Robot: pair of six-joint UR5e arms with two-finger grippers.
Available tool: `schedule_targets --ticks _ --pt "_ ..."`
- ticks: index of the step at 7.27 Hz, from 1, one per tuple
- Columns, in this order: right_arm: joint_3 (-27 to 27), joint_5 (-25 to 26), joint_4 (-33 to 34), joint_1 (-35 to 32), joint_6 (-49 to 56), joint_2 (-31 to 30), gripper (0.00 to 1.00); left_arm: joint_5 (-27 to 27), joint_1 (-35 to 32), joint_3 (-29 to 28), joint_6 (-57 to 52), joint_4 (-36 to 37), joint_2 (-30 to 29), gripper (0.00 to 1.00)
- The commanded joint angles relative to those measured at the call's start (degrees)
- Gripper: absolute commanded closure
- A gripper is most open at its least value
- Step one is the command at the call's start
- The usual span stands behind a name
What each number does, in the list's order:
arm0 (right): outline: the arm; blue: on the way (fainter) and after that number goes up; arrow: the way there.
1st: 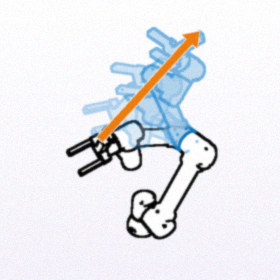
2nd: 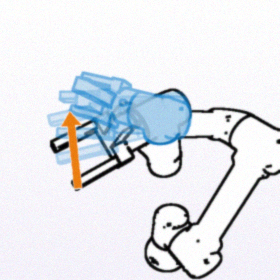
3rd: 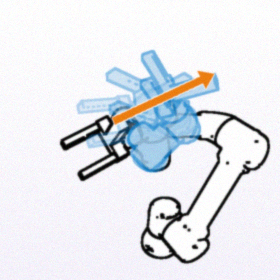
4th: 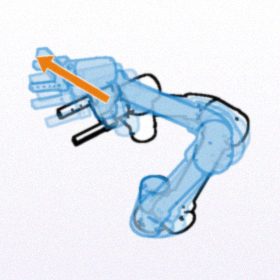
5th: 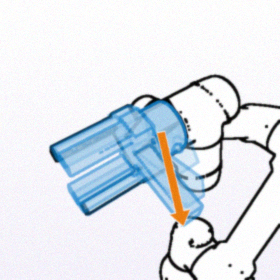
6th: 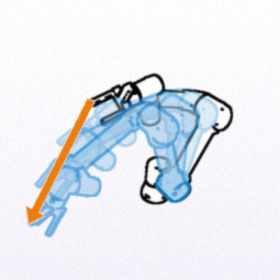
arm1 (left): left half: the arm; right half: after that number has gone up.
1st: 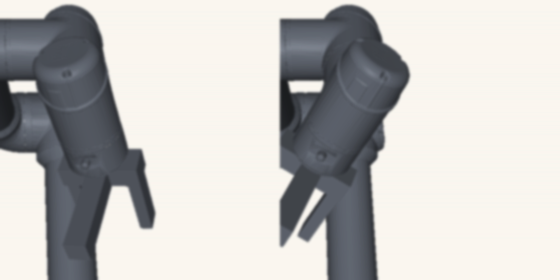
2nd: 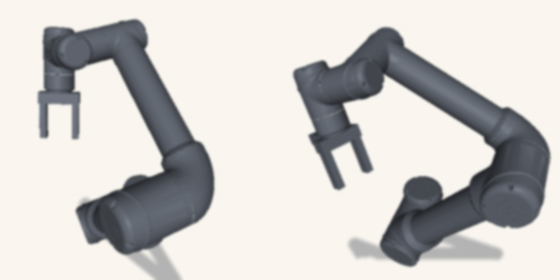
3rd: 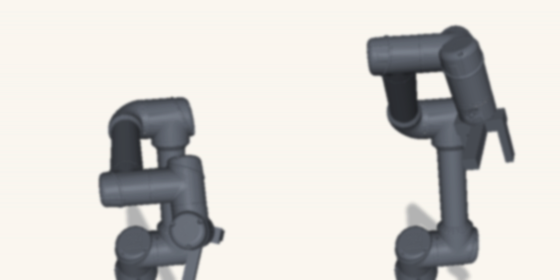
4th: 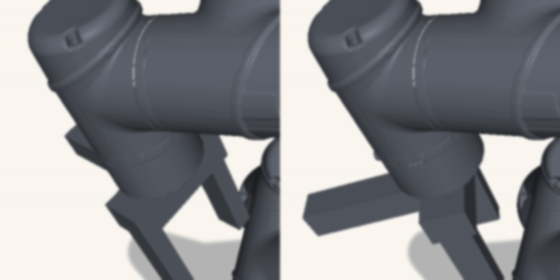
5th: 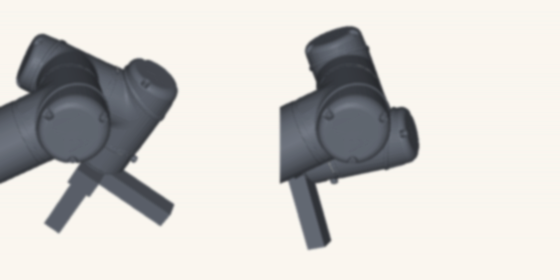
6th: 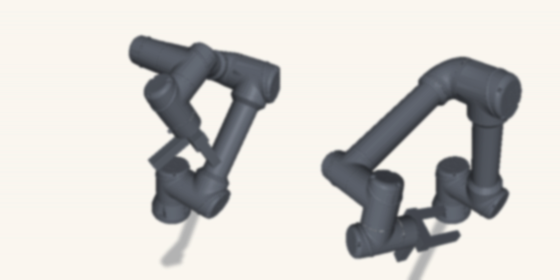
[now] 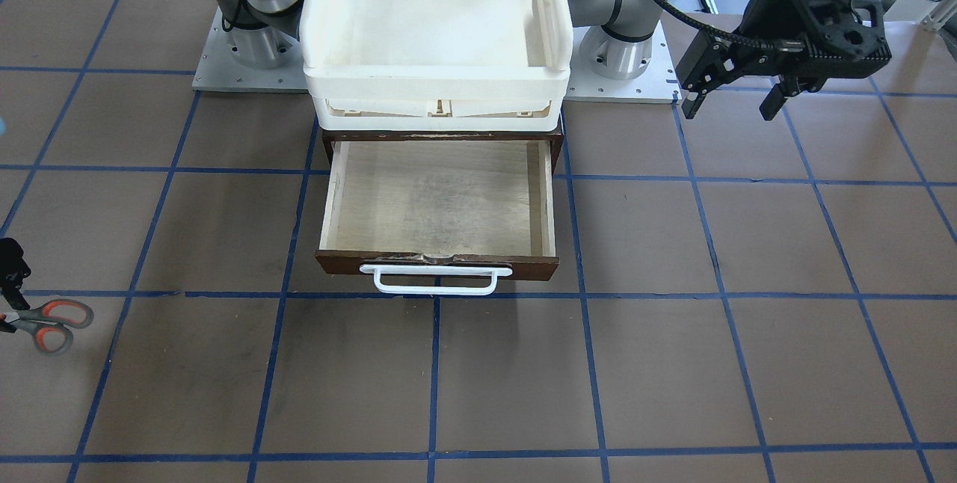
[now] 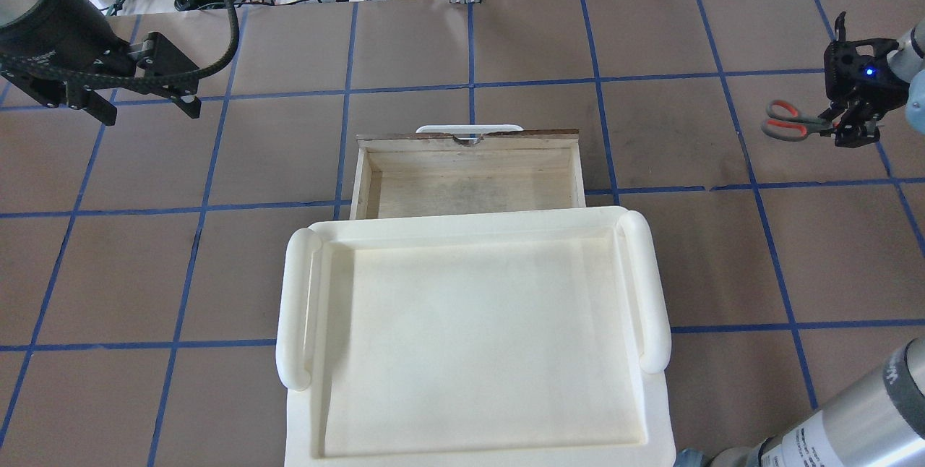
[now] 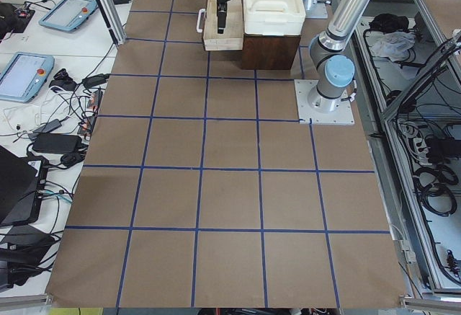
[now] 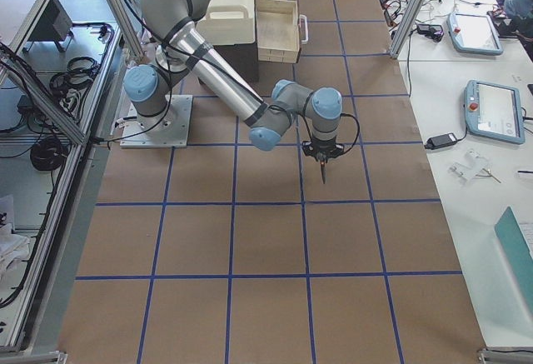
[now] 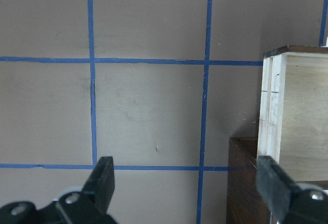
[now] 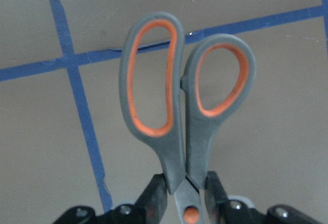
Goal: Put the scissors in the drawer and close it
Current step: 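Lift the scissors with the right gripper and carry them over the open drawer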
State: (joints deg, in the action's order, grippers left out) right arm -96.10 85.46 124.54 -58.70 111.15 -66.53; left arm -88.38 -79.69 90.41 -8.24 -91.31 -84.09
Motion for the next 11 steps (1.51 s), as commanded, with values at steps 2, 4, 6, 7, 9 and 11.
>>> schedule_targets --ticks 2,4,6,7,9,11 --pt "2.93 -0.38 -19.45 -9.82 -2.06 -12.80 1.00 -0.04 0.07 0.03 -0.02 -0.01 0.06 0.00" --pt "5.04 -0.47 -24.42 -18.77 -14.06 -17.30 1.00 -0.04 0.15 0.03 -0.02 -0.01 0.07 0.00" --pt "5.58 -1.95 -24.43 -30.80 -25.74 -17.93 1.00 0.05 1.20 0.03 -0.11 -0.01 0.06 0.00" --pt "5.58 -1.79 -23.82 -36.60 -32.85 -17.67 1.00 0.05 1.21 0.03 -0.11 -0.18 0.24 0.00" --pt "5.49 -1.88 -21.45 -42.53 -38.96 -16.70 1.00 -0.04 1.21 0.03 -0.11 -0.27 0.24 0.00" --pt "5.40 -1.53 -19.09 -48.40 -43.90 -14.17 1.00 -0.04 1.30 0.03 -0.02 -0.18 0.24 0.00"
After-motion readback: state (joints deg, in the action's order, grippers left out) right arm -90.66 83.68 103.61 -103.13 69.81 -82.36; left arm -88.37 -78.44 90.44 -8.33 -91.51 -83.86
